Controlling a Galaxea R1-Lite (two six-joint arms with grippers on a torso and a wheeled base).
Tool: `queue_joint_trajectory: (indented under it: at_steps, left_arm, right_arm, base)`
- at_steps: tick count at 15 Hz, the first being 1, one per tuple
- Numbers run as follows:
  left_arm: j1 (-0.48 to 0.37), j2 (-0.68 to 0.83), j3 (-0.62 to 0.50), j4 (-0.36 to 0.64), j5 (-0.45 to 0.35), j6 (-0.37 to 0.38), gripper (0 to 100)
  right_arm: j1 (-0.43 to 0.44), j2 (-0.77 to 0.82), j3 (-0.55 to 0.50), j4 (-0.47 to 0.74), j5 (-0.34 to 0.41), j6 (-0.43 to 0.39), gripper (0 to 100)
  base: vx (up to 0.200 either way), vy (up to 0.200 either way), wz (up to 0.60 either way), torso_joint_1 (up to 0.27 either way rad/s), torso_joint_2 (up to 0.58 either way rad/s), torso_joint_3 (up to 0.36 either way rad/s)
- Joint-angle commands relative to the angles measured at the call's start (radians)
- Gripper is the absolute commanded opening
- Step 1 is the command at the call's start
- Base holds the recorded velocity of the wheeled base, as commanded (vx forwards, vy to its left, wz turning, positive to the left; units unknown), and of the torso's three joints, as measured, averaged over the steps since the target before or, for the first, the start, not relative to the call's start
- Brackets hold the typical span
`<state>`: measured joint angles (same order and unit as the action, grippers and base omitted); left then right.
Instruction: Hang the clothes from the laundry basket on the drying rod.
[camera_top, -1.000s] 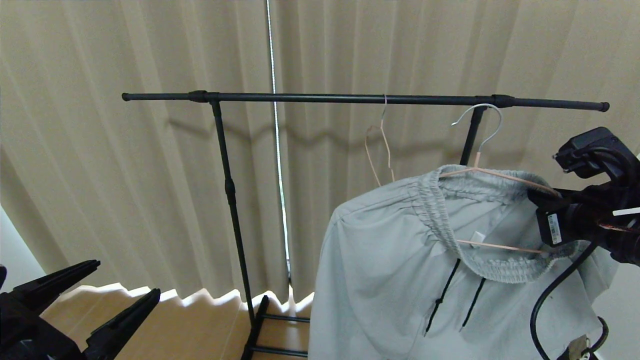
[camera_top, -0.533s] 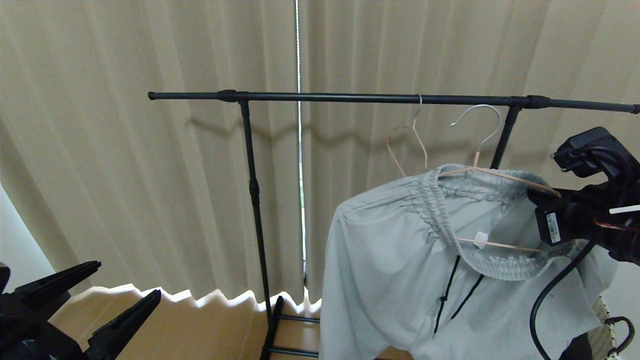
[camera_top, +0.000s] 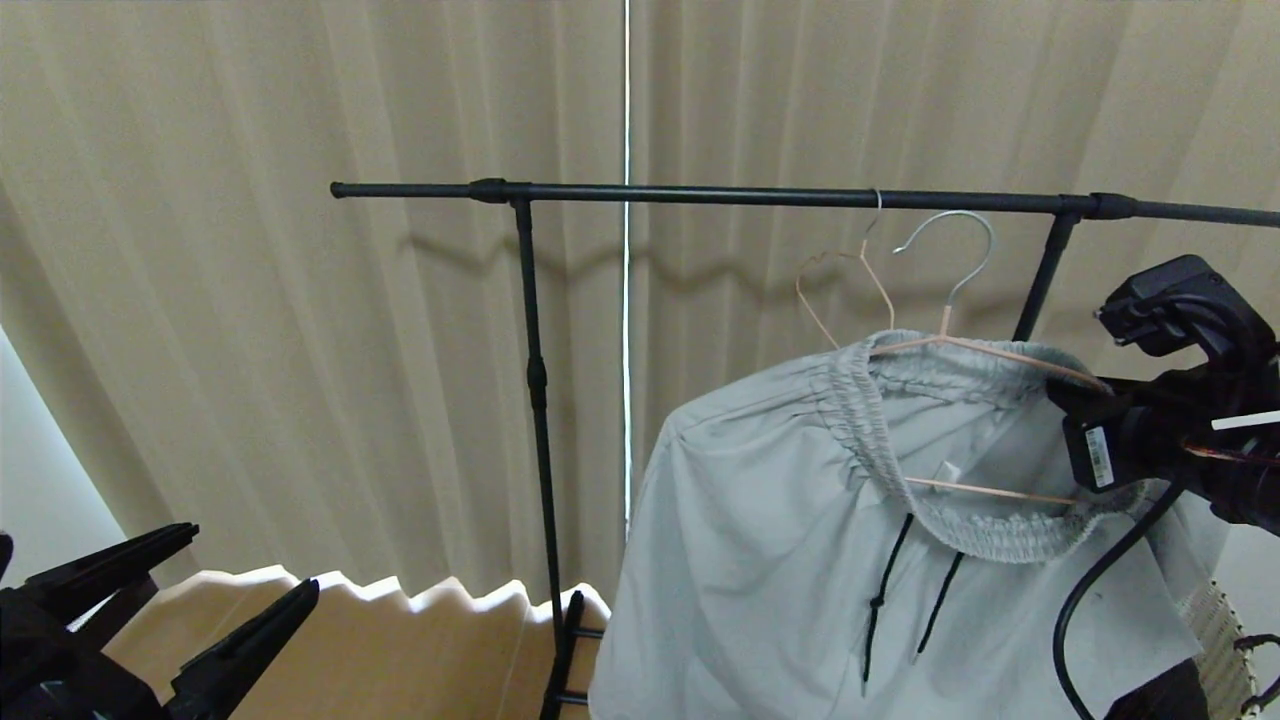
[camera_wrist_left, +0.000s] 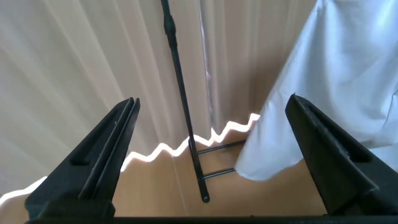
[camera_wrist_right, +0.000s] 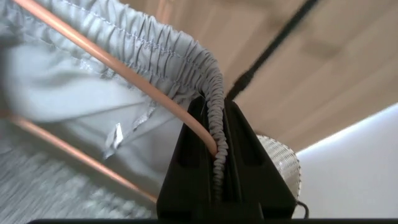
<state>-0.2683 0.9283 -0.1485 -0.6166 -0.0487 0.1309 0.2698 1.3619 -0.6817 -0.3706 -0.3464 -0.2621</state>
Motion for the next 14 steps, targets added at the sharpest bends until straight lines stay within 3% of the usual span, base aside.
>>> queue_joint_trajectory:
  at_steps: [1,14]
  left_arm:
    - [0.000,0.006,-0.003,0.000,0.001,0.001,100]
    - [0.000,0.024,0.003,0.000,0.000,0.006,100]
  right_arm:
    - [0.000,0.005,-0.004,-0.001,0.000,0.000,0]
    - [0.002,0.026,-0.029,0.004,-0.060,-0.003,0]
  base:
    - [0.000,0.000,0.00,0.000,0.00,0.000]
    - [0.200,0.000,0.00,0.003,0.00,0.002]
